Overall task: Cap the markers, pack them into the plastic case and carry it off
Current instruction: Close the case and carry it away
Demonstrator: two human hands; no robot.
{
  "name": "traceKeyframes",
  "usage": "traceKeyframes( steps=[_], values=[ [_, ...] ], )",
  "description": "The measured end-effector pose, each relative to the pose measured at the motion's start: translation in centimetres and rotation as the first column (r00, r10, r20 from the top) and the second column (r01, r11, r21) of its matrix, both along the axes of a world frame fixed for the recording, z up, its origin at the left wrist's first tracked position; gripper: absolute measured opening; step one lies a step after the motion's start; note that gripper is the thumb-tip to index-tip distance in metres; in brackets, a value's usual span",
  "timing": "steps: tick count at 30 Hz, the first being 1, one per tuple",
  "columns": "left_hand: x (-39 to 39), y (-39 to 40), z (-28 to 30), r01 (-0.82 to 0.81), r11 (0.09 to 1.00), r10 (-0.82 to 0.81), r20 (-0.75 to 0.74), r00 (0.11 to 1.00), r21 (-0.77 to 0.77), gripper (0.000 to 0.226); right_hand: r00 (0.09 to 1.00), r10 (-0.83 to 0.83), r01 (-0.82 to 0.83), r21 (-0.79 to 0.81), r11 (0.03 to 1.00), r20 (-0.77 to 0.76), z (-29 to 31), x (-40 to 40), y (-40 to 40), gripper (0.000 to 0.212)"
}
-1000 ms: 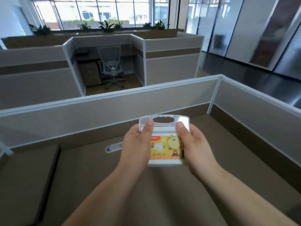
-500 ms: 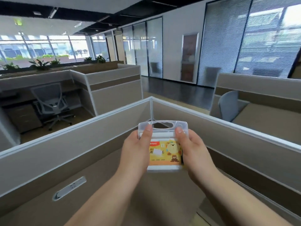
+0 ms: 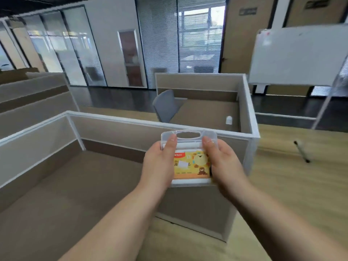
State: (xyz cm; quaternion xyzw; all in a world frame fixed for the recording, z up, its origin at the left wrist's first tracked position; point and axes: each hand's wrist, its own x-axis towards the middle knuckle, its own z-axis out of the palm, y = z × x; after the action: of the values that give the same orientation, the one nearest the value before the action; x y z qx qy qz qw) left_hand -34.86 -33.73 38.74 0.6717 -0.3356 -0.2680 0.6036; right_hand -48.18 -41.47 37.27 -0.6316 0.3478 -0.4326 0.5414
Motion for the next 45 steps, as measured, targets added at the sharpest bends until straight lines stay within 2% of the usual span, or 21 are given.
traceKeyframes(
  steps=[3, 7, 13, 17, 23, 26, 29, 36, 41, 45],
  values=[
    [-7.2, -3.4, -0.5, 0.098, 0.995, -0.098, 0.037, 0.995, -0.016, 0.046, 0.990, -0.138, 0.136, -0.048, 0.990, -0.035, 0.1, -7.9, -1.5, 0.038],
    [-16.2, -7.4, -0.6, 0.228, 0.974, -0.226, 0.075, 0.971, -0.021, 0.047, 0.970, -0.241, 0.241, -0.009, 0.970, -0.018, -0.3, -17.5, -3.8, 0.049],
    [-23.2, -11.9, -0.7, 0.386, 0.922, -0.384, 0.086, 0.919, -0.015, 0.053, 0.934, -0.357, 0.357, 0.064, 0.932, -0.011, -0.8, -25.2, -6.5, 0.064],
    [-25.1, -14.7, -0.5, 0.452, 0.892, -0.449, 0.086, 0.889, -0.009, 0.055, 0.907, -0.421, 0.421, 0.040, 0.906, -0.016, -0.9, -27.0, -8.7, 0.061],
    [-24.6, -19.9, -0.4, 0.466, 0.885, -0.462, 0.114, 0.880, -0.013, 0.083, 0.882, -0.470, 0.469, 0.043, 0.882, 0.024, -0.5, -26.3, -12.9, 0.053],
    [-23.3, -23.2, 0.3, 0.480, 0.877, -0.475, 0.114, 0.873, -0.022, 0.068, 0.875, -0.483, 0.482, 0.017, 0.876, 0.031, 0.3, -25.0, -15.7, 0.041],
    [-22.4, -26.0, 0.7, 0.491, 0.871, -0.485, 0.120, 0.866, -0.023, 0.060, 0.877, -0.479, 0.479, 0.017, 0.878, 0.028, 0.4, -24.1, -18.6, 0.047],
    [-23.7, -33.4, -0.1, 0.475, 0.880, -0.472, 0.093, 0.877, -0.018, 0.083, 0.871, -0.490, 0.486, 0.068, 0.871, 0.037, -0.4, -25.4, -25.9, 0.055],
    [-27.3, -40.1, -0.1, 0.495, 0.869, -0.495, 0.038, 0.868, -0.005, 0.051, 0.878, -0.477, 0.475, 0.053, 0.878, 0.030, -0.8, -29.1, -33.0, 0.060],
    [-32.1, -47.0, -0.3, 0.484, 0.875, -0.482, 0.078, 0.872, 0.000, 0.053, 0.891, -0.454, 0.454, 0.027, 0.891, 0.015, -0.8, -34.0, -40.4, 0.057]
  ],
)
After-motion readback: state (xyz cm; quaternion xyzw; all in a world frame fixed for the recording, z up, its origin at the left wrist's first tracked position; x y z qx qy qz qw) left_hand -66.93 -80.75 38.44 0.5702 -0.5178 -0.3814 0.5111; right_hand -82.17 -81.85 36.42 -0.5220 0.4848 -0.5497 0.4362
